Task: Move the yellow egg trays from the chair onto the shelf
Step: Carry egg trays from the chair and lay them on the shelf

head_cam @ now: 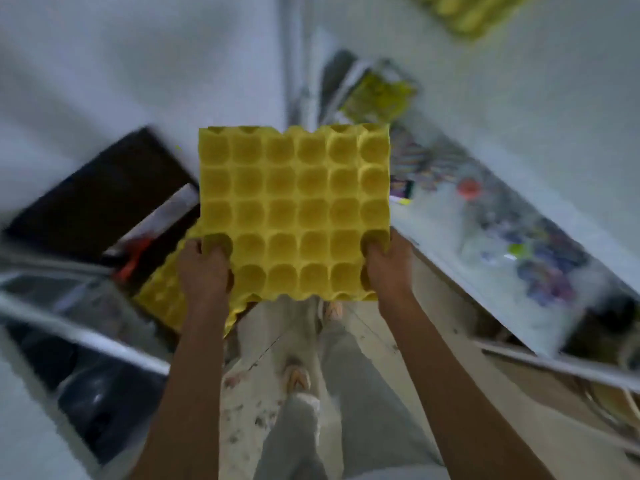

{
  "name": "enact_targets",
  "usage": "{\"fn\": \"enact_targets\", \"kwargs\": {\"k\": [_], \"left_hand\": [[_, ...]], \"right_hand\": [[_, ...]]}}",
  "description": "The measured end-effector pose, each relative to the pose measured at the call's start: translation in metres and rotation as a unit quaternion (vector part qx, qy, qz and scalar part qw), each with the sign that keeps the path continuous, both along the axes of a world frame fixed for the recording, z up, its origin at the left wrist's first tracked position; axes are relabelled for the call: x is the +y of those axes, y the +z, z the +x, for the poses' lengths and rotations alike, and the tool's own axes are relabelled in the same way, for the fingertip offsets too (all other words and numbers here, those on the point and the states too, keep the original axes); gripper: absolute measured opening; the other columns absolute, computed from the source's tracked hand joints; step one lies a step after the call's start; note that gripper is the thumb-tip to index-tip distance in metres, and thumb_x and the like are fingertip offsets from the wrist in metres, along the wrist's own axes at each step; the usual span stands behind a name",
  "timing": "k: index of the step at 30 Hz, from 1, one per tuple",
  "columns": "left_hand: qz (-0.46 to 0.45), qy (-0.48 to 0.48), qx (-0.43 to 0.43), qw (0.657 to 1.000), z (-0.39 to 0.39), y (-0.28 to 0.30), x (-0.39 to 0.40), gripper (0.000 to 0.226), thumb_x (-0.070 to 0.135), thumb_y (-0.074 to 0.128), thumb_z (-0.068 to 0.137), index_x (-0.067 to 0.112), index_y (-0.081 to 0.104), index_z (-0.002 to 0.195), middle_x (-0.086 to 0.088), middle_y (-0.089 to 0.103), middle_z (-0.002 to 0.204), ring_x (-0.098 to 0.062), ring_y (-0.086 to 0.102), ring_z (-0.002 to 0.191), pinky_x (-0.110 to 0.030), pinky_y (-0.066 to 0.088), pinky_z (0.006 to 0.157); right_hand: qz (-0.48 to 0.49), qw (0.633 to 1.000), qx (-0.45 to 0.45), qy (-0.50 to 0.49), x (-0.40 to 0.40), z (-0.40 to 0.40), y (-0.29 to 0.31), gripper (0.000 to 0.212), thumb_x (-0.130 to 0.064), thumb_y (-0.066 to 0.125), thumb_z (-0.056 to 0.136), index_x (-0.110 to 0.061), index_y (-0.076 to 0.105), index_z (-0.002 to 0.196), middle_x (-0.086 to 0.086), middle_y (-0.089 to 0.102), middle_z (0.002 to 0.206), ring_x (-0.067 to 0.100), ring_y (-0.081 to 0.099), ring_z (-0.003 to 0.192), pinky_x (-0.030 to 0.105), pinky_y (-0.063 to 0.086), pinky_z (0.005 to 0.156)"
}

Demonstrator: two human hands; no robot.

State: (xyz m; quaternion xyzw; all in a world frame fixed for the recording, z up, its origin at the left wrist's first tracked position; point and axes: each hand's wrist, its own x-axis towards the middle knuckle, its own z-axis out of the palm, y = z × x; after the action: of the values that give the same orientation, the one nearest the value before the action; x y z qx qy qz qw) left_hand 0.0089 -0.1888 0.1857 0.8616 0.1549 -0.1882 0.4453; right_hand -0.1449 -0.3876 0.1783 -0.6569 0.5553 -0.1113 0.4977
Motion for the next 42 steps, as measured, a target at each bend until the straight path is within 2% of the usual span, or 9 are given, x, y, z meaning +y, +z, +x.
{"fn": "enact_targets", "kwargs": {"k": [4, 12, 15, 19, 25, 31, 36, 39, 42], "left_hand": [[-0.045, -0.231, -0.068, 0.970, -0.047, 0.067, -0.080, 0.011, 0.013, 0.053, 0.090, 0.008, 0.058, 0.097, -0.012, 0.059, 0.087, -0.022, 0.050, 0.069, -0.034, 0.037, 0.056], [-0.051, -0.434, -0.096, 0.894, -0.099, 0.145, -0.233, 0.012, 0.013, 0.062, 0.084, 0.012, 0.061, 0.096, -0.006, 0.067, 0.091, -0.025, 0.064, 0.086, -0.045, 0.053, 0.073], [-0.056, -0.441, -0.118, 0.888, -0.103, 0.158, -0.275, 0.016, 0.016, 0.059, 0.086, 0.023, 0.062, 0.100, 0.009, 0.064, 0.091, -0.019, 0.063, 0.089, -0.034, 0.047, 0.071], [-0.065, -0.429, -0.118, 0.893, -0.092, 0.163, -0.318, 0.022, 0.018, 0.056, 0.087, 0.022, 0.071, 0.102, 0.001, 0.070, 0.101, -0.025, 0.064, 0.099, -0.043, 0.054, 0.086], [-0.093, -0.406, -0.094, 0.904, -0.067, 0.148, -0.401, 0.032, 0.028, 0.064, 0.091, 0.021, 0.065, 0.123, 0.010, 0.063, 0.100, -0.011, 0.061, 0.090, -0.022, 0.042, 0.064], [-0.111, -0.479, -0.062, 0.868, -0.019, 0.133, -0.491, 0.038, 0.031, 0.065, 0.091, 0.025, 0.064, 0.129, 0.020, 0.061, 0.100, 0.004, 0.059, 0.086, -0.019, 0.043, 0.064], [-0.169, -0.543, -0.116, 0.814, 0.024, 0.134, -0.555, 0.016, 0.018, 0.070, 0.087, 0.033, 0.063, 0.088, 0.009, 0.063, 0.087, 0.004, 0.062, 0.064, -0.021, 0.048, 0.054], [-0.084, -0.629, -0.221, 0.740, 0.049, 0.125, -0.567, 0.035, 0.021, 0.069, 0.089, 0.010, 0.064, 0.121, -0.012, 0.063, 0.119, -0.019, 0.065, 0.098, -0.038, 0.056, 0.077], [0.009, -0.660, -0.356, 0.661, 0.078, 0.110, -0.565, 0.051, 0.022, 0.067, 0.089, 0.004, 0.056, 0.135, -0.018, 0.054, 0.137, -0.034, 0.058, 0.119, -0.048, 0.052, 0.096]], "right_hand": [[-0.059, 0.995, 0.018, -0.072, -0.050, -0.119, 0.084, 0.012, -0.009, 0.052, 0.087, -0.018, 0.060, 0.086, -0.002, 0.062, 0.069, 0.014, 0.059, 0.063, 0.025, 0.038, 0.051], [-0.135, 0.969, 0.014, -0.206, -0.123, -0.235, 0.142, 0.014, -0.011, 0.055, 0.087, -0.021, 0.062, 0.092, -0.010, 0.065, 0.075, 0.005, 0.058, 0.072, 0.022, 0.037, 0.056], [-0.107, 0.965, -0.022, -0.237, -0.155, -0.236, 0.143, 0.013, -0.015, 0.055, 0.084, -0.023, 0.063, 0.090, -0.007, 0.069, 0.078, 0.011, 0.062, 0.074, 0.026, 0.042, 0.059], [-0.060, 0.946, -0.087, -0.306, -0.198, -0.231, 0.139, 0.007, -0.023, 0.064, 0.080, -0.021, 0.066, 0.086, -0.003, 0.068, 0.074, 0.018, 0.062, 0.070, 0.031, 0.051, 0.060], [-0.024, 0.923, -0.126, -0.363, -0.275, -0.205, 0.122, 0.016, -0.024, 0.073, 0.076, -0.026, 0.071, 0.091, -0.002, 0.075, 0.086, 0.022, 0.072, 0.080, 0.039, 0.061, 0.069], [-0.034, 0.893, -0.084, -0.441, -0.348, -0.166, 0.099, 0.018, -0.028, 0.075, 0.079, -0.023, 0.072, 0.096, -0.002, 0.075, 0.091, 0.023, 0.072, 0.087, 0.038, 0.060, 0.073], [-0.040, 0.889, -0.055, -0.453, -0.413, -0.116, 0.084, 0.025, -0.029, 0.079, 0.077, -0.018, 0.074, 0.100, -0.001, 0.075, 0.091, 0.023, 0.072, 0.086, 0.029, 0.057, 0.066], [-0.050, 0.900, -0.020, -0.433, -0.439, -0.093, 0.076, 0.025, -0.032, 0.077, 0.080, -0.018, 0.074, 0.100, 0.001, 0.075, 0.091, 0.023, 0.071, 0.084, 0.023, 0.051, 0.060], [-0.078, 0.903, 0.028, -0.421, -0.456, -0.085, 0.070, 0.024, -0.035, 0.071, 0.080, -0.019, 0.072, 0.098, 0.001, 0.074, 0.092, 0.025, 0.070, 0.085, 0.034, 0.058, 0.070]]}}
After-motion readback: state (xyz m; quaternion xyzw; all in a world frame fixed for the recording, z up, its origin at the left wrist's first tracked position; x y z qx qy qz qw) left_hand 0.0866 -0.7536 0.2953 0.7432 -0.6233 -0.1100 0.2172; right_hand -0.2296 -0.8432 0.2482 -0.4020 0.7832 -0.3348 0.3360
